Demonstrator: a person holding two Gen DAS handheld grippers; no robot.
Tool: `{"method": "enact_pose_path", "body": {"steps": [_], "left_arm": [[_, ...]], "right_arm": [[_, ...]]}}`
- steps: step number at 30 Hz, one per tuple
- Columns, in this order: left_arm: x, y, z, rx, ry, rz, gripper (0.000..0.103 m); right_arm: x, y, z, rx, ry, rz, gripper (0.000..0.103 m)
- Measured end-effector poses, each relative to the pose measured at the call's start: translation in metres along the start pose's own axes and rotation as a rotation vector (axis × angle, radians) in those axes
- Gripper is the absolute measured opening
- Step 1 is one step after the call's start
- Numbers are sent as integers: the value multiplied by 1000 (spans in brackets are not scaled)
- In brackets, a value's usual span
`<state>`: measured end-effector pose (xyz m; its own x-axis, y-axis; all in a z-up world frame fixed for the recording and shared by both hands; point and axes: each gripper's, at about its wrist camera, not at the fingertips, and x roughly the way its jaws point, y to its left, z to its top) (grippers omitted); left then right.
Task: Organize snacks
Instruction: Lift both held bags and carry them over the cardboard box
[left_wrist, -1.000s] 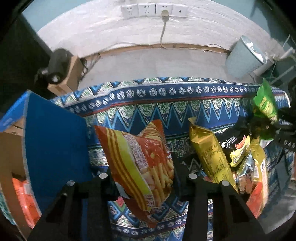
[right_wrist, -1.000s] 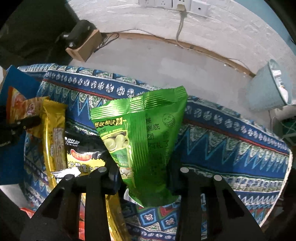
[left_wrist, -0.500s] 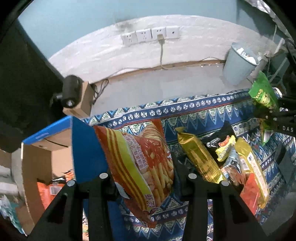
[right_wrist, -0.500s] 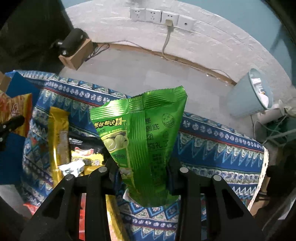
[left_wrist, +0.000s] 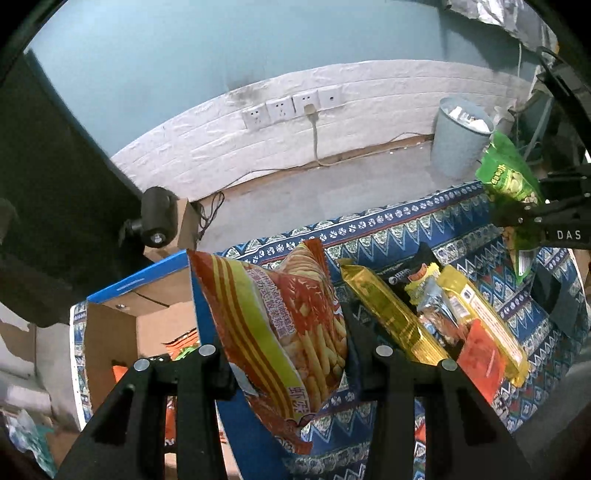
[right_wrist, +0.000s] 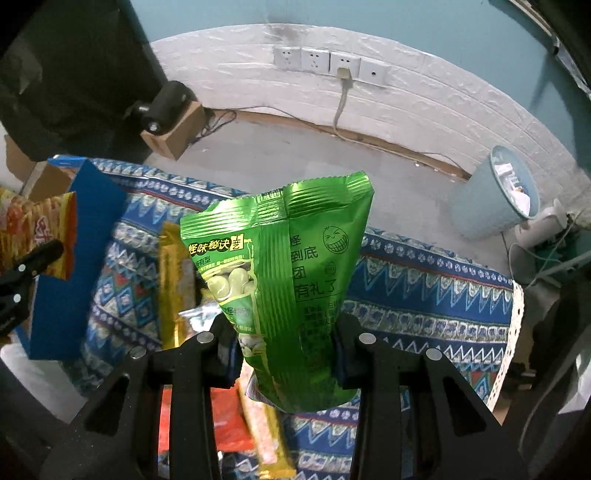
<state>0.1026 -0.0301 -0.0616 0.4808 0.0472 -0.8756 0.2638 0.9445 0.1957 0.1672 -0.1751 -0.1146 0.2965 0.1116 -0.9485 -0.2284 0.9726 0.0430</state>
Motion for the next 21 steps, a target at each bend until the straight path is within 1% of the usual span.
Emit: {"method": "enact_pose_path", "body": {"steps": [13,17,21], "left_arm": [[-45,20,-19,-20,-74,38,44],[-56,29,-30,-33,-84,23,44],[-64,34,-39,-28,-98,34,44]], "right_arm": [[-36,23,-9,-10,-39,53,36],[-44,36,-10,-28,-50,71,36],[-51,50,-8,-52,-70,94,36]]}}
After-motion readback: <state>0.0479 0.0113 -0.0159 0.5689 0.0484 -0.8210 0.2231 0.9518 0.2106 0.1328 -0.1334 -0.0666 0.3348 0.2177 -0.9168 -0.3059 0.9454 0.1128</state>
